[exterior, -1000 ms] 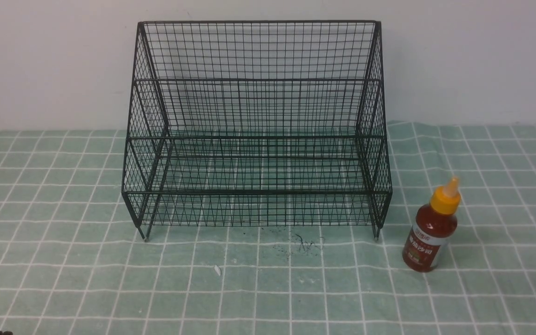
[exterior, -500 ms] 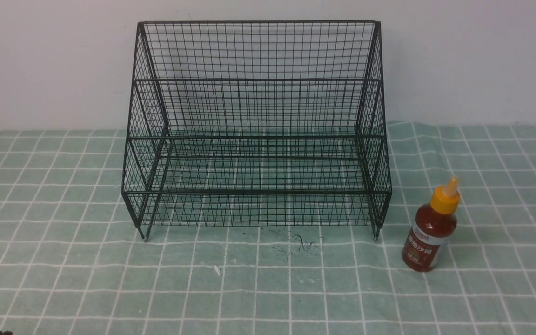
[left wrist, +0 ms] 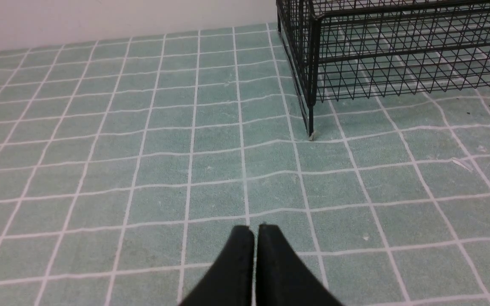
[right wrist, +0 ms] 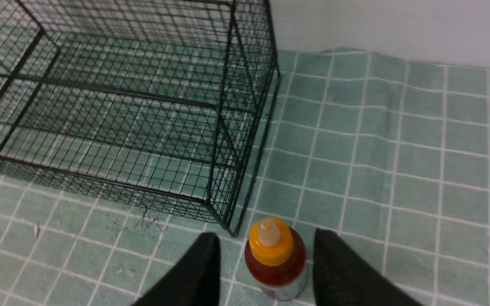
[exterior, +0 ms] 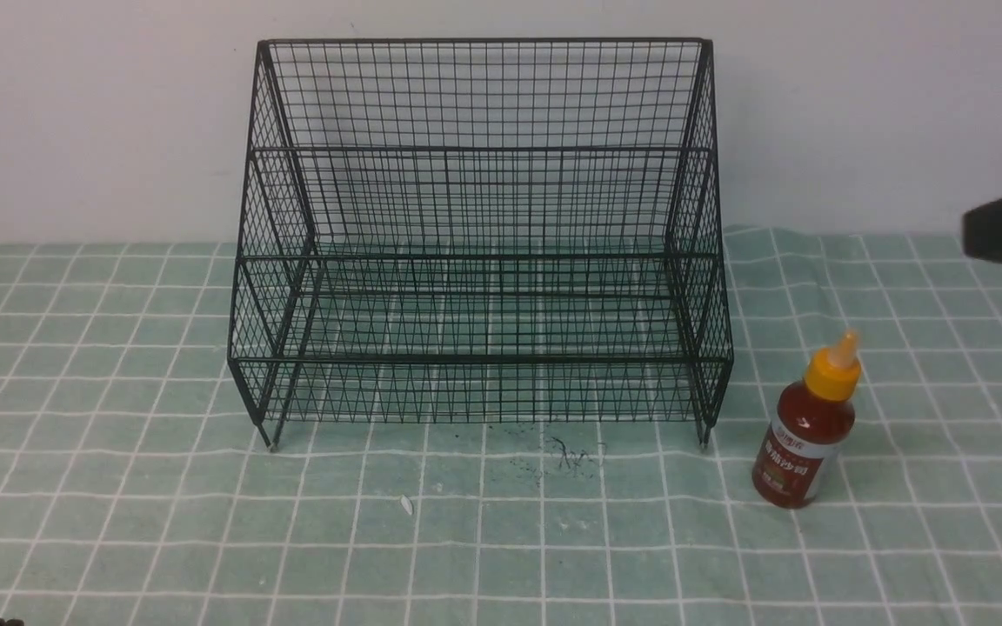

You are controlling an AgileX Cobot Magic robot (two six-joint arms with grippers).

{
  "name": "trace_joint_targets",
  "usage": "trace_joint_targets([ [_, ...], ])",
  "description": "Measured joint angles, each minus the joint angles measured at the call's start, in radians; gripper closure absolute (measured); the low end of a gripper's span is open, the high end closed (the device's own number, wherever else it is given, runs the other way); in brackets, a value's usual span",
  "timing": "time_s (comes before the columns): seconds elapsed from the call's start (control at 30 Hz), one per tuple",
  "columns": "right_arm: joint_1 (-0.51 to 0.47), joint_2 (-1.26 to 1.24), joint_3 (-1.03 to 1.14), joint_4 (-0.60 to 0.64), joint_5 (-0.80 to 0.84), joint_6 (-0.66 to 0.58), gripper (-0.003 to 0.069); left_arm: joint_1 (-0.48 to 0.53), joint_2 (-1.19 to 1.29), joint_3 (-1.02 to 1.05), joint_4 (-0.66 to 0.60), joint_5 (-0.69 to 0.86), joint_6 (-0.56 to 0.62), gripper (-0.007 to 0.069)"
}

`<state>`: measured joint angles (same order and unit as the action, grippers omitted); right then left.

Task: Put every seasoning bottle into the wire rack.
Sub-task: Use the right arm to grab the condiment bottle closest to it

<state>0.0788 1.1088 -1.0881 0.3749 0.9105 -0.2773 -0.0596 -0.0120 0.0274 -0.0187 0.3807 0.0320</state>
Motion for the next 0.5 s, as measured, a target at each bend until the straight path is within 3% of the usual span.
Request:
trace_joint_targets([
  [0.03,0.0,0.036,-0.003,0.029,0.0,-0.052,0.0219,0.0,0.0,0.0,0.0,0.0,0.0,0.0631],
  [0.13,0.001,0.116,-0.003,0.054,-0.001,-0.096,0.0081,0.0,0.0,0.0,0.0,0.0,0.0,0.0631],
  [0.2,0.001,0.172,-0.003,0.058,-0.001,-0.112,0.0027,0.0,0.0,0.0,0.0,0.0,0.0,0.0631],
  [0.3,0.012,0.254,-0.003,0.057,-0.006,-0.126,-0.001,0.0,0.0,0.0,0.0,0.0,0.0,0.0631],
  [0.5,0.077,0.372,-0.003,0.028,-0.057,-0.128,-0.0015,0.0,0.0,0.0,0.0,0.0,0.0,0.0631],
])
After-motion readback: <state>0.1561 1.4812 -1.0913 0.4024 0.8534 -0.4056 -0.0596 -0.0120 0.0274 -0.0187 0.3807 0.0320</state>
